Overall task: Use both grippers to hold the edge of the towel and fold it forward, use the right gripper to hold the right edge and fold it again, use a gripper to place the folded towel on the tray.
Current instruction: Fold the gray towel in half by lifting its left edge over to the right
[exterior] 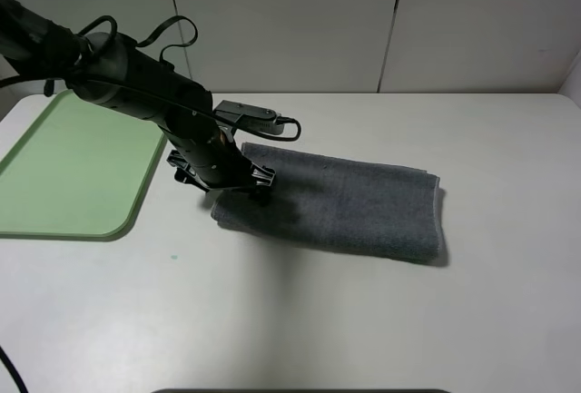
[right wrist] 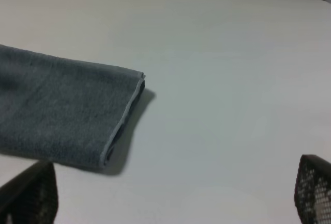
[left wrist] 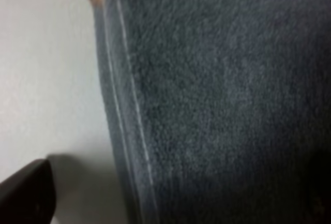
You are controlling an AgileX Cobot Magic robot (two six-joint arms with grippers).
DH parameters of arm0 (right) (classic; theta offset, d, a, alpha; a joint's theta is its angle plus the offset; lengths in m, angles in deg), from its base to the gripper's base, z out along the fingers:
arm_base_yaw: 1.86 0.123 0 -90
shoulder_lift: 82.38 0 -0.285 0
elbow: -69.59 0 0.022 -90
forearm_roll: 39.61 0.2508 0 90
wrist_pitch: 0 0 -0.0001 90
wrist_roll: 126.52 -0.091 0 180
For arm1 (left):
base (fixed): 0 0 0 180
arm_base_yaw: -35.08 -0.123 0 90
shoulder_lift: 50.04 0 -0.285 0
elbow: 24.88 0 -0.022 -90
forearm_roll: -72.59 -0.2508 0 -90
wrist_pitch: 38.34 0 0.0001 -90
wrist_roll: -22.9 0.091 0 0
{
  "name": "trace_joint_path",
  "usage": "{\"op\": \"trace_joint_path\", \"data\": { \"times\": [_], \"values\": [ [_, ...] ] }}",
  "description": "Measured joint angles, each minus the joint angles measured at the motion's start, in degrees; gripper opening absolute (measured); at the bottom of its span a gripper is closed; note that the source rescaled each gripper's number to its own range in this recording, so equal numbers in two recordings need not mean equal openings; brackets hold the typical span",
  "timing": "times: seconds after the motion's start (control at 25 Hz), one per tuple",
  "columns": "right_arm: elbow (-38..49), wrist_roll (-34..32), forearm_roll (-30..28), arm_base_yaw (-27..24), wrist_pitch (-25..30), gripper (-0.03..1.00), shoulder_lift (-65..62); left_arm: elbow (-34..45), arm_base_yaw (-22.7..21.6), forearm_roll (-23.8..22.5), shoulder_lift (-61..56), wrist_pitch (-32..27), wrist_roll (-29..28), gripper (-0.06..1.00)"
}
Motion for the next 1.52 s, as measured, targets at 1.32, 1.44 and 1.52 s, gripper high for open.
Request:
{"op": "trace_joint_path", "data": {
  "times": [1.32,1.44,1.52],
  "values": [
    [0.0,0.0,0.0,0.0,0.0,1.00,0.0,-0.1,-0.1,0.9,0.0,1.7,1.7,0.08],
    [0.0,0.0,0.0,0.0,0.0,1.00,0.0,-0.1,-1.4,0.5,-2.3,-2.9,1.7,0.08],
    [0.0,0.0,0.0,0.0,0.0,1.00,0.0,-0.1,-2.3,-0.5,-4.0,-4.8,1.7,0.08]
  ]
}}
